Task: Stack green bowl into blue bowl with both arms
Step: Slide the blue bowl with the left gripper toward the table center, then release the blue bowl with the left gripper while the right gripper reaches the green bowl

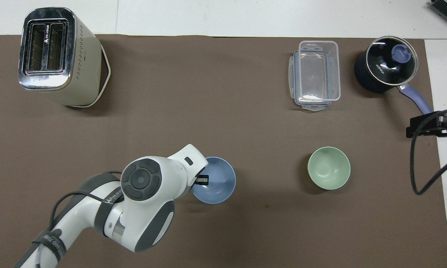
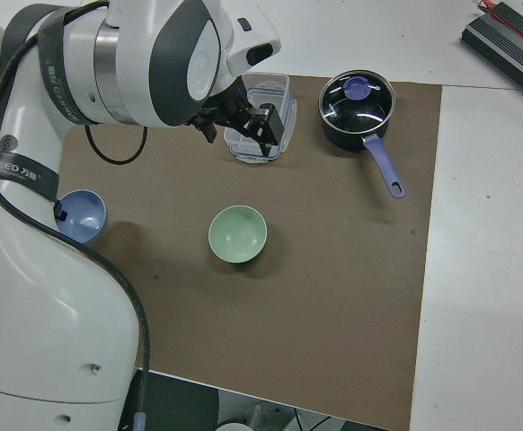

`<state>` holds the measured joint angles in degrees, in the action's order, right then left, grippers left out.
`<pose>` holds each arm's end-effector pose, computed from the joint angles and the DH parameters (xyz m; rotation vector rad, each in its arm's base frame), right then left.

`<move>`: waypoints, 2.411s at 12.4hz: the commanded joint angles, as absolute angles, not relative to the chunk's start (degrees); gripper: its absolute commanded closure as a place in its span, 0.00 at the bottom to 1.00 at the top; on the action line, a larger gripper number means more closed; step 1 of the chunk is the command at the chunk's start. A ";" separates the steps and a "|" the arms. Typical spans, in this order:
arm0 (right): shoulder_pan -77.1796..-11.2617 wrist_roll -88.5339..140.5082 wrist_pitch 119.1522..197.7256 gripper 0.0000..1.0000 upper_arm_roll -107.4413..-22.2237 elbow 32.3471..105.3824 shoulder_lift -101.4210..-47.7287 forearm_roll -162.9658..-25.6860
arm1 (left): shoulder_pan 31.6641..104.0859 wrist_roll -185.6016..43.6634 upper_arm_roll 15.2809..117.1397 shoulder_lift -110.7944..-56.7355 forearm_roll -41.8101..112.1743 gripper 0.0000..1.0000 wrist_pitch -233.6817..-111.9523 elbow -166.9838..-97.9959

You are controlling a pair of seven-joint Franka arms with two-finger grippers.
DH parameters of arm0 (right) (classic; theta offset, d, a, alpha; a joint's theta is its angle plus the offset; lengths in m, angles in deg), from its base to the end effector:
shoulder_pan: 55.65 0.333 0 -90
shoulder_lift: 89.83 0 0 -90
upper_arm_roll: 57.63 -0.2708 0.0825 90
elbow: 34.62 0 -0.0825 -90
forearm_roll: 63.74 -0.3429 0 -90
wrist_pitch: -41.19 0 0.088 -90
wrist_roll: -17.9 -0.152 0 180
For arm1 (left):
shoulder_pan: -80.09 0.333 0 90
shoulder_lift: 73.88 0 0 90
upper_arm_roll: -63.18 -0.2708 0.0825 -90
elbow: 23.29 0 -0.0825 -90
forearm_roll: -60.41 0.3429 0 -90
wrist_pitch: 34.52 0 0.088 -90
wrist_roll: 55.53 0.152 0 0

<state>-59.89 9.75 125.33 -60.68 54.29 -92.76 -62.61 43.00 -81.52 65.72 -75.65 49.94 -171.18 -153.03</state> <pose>0.4878 -0.0127 0.5593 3.1064 -0.2566 -0.0480 0.3835 -0.3272 0.2927 2.9771 -0.1647 0.0051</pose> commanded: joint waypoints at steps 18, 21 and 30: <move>-59.86 11.05 143.64 0.00 -60.97 73.80 -97.56 -62.59 | 60.65 -74.45 63.80 -72.57 50.04 0.00 -149.95 -139.32; -60.21 11.13 154.19 0.00 -60.88 82.16 -96.51 -62.59 | 67.16 -66.45 63.80 -71.95 51.44 0.00 -143.35 -134.40; -60.39 14.11 175.57 0.00 -60.97 98.42 -90.44 -62.59 | 74.55 -55.98 63.80 -72.29 62.60 0.00 -124.82 -115.88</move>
